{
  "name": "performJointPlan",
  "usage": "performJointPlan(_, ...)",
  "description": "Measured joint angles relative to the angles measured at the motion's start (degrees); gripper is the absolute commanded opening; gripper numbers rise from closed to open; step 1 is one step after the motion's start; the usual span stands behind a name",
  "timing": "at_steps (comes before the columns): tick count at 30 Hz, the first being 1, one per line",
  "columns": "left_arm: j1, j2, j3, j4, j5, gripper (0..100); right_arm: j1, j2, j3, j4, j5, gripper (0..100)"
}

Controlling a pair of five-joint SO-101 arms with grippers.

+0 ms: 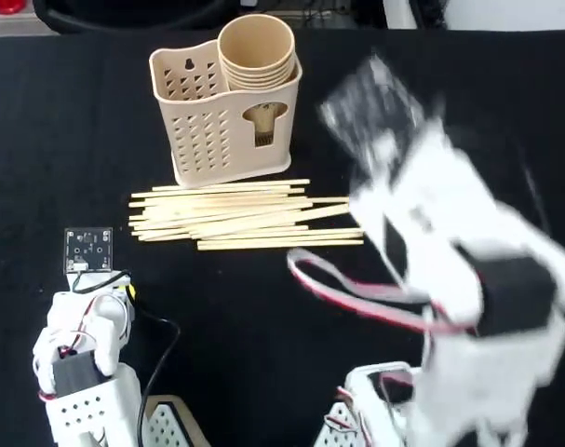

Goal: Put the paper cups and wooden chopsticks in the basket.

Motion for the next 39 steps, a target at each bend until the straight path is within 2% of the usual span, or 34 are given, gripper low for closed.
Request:
performJointPlan(4, 0.0, 0.0, 0.0, -1.23, 0.0, 18, 15.91, -17.41, 25.32, -2.2, 8.26, 9.8)
performJointPlan(7, 0.0, 0.0, 0.0, -1.76, 1.67, 18, 27.16, -20.4, 39.38, -5.63, 16.18, 9.8)
performJointPlan(9, 0.0, 0.0, 0.0, -1.76, 2.29, 18, 32.79, -21.19, 45.01, -7.82, 19.16, 9.8)
performJointPlan(11, 0.0, 0.0, 0.0, -1.76, 2.37, 18, 34.73, -21.71, 49.05, -10.29, 19.96, 9.8)
performJointPlan(15, 0.0, 0.0, 0.0, -1.14, 2.37, 18, 30.68, -21.71, 56.79, -18.55, 18.11, 9.9)
performJointPlan(22, 0.0, 0.0, -0.09, 2.73, 0.53, 18, 8.53, -21.71, 74.2, -39.38, -4.22, 9.7)
performJointPlan(24, 0.0, 0.0, -0.09, 2.9, 0.26, 18, 5.8, -21.71, 79.38, -43.87, -8.18, 9.7)
performJointPlan(30, 0.0, 0.0, -0.09, 2.9, 0.09, 18, 6.95, -21.71, 88.44, -54.33, -10.55, 9.6)
performJointPlan(39, 0.0, 0.0, -0.09, 2.11, 0.0, 18, 8.44, -21.71, 88.88, -55.74, -11.69, 9.6)
